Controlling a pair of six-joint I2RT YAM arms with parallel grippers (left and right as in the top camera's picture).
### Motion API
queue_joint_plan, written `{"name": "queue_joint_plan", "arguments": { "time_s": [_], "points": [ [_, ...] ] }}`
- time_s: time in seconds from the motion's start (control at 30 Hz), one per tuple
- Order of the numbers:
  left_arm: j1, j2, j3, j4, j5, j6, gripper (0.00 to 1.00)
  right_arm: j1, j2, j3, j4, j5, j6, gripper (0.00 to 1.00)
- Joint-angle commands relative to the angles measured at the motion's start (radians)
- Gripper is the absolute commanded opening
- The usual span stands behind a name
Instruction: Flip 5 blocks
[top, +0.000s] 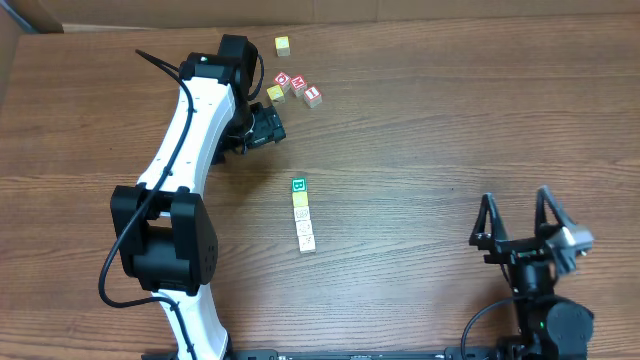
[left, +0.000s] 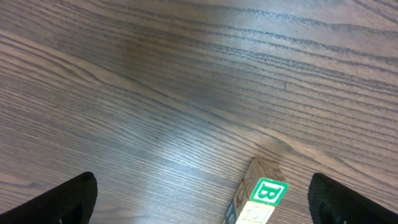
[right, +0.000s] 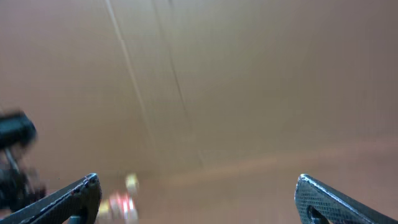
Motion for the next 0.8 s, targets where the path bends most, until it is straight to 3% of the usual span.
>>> {"name": "queue_joint_plan", "arguments": {
  "time_s": [0.0,0.13,0.77],
  "points": [
    [0.002,0.003,0.019,-0.002,-0.003,-0.002,1.00,0.006,-0.009,-0.011,-0.064,-0.004,0.003,1.00],
    [0.002,0.003,0.019,-0.002,-0.003,-0.002,1.00,0.006,-0.009,-0.011,-0.193,-0.004,0.003,1.00],
    [0.002,0.003,0.019,-0.002,-0.003,-0.002,1.00,0.005,-0.009,-0.011,-0.188,-0.004,0.000,1.00]
  ]
}}
